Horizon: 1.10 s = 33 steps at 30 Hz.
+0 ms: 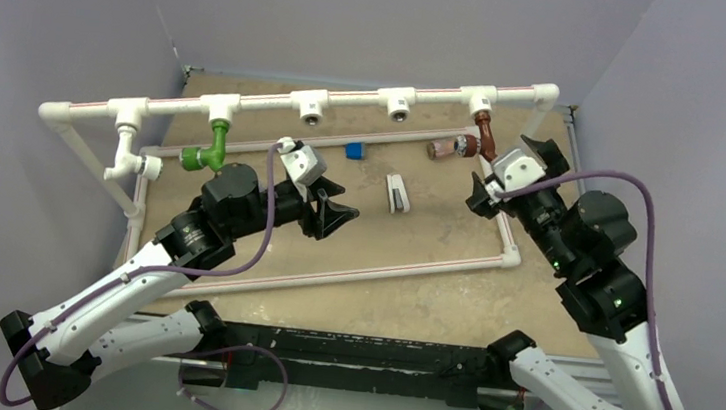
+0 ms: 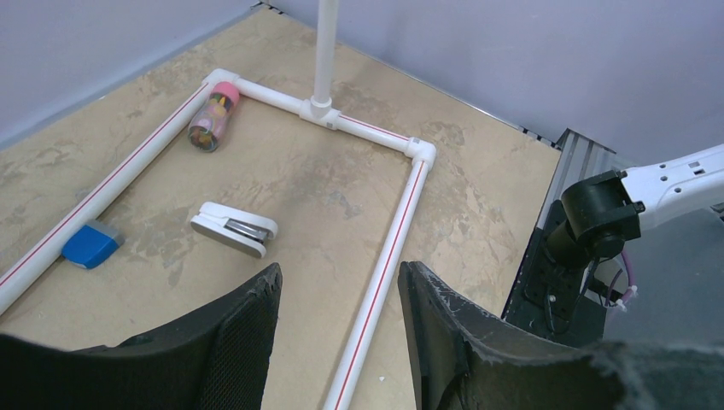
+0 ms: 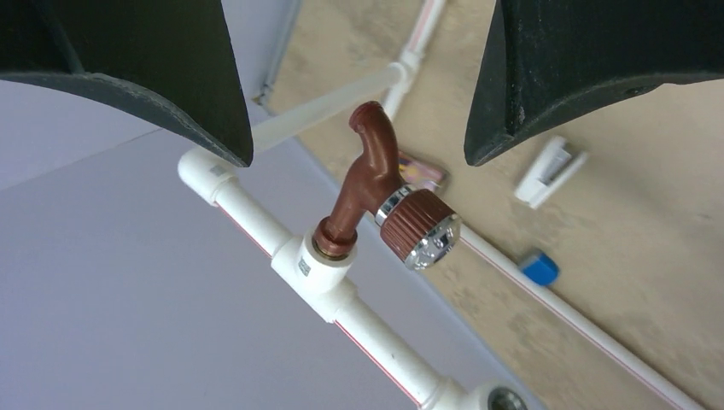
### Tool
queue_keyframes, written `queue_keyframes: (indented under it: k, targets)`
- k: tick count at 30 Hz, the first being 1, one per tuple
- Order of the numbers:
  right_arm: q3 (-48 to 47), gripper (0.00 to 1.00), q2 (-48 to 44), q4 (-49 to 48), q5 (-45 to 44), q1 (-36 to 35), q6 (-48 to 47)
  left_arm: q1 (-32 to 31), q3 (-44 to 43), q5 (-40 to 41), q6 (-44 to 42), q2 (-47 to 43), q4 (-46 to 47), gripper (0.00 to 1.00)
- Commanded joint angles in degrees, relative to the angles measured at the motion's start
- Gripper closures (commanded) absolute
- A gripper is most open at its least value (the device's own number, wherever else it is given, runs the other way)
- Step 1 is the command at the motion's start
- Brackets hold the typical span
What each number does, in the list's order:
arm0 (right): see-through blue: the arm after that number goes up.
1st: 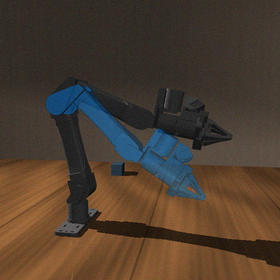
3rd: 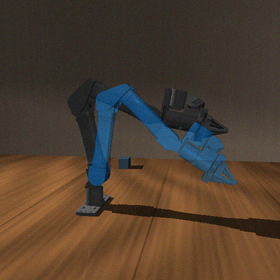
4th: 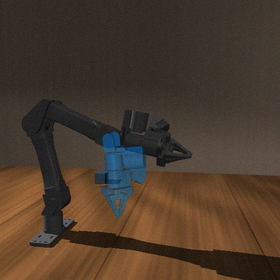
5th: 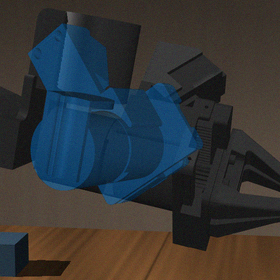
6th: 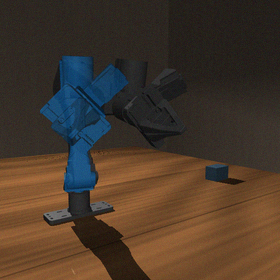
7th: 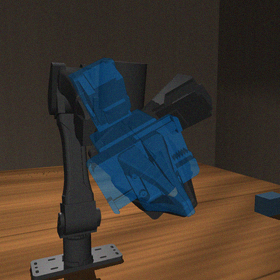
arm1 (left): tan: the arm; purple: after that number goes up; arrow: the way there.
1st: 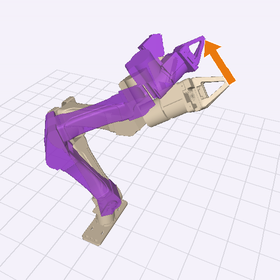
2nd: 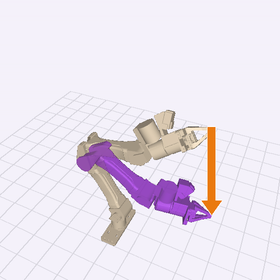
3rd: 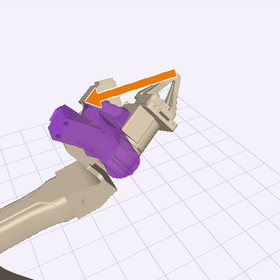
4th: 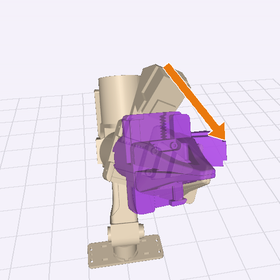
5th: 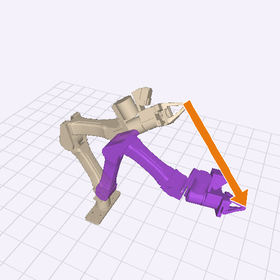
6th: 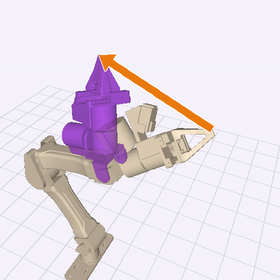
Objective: Install the water faucets
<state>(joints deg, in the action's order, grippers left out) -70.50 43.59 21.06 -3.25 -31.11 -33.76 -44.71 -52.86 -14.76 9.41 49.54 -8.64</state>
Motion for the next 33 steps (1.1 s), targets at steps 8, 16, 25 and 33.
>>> queue_keyframes:
  k: [8,16,25,33]
  targets:
    - [6.8,0.04,1.9,-9.7,-4.9,-0.3,-24.6,-0.1,-0.5,-0.5,-0.3,-0.5,1.1,0.49]
    - [12.7,0.05,2.4,-23.3,-9.7,-1.0,-26.9,-0.1,-0.4,-0.2,-0.4,-0.2,1.1,0.49]
    - [19.5,0.16,3.2,-35.5,-16.6,-6.9,-31.3,-0.1,-0.4,0.2,-0.7,0.3,1.0,0.49]
    - [22.6,0.3,5.1,-43.1,-24.4,-8.0,-35.6,-0.1,-0.4,0.4,-0.8,0.2,1.1,0.49]
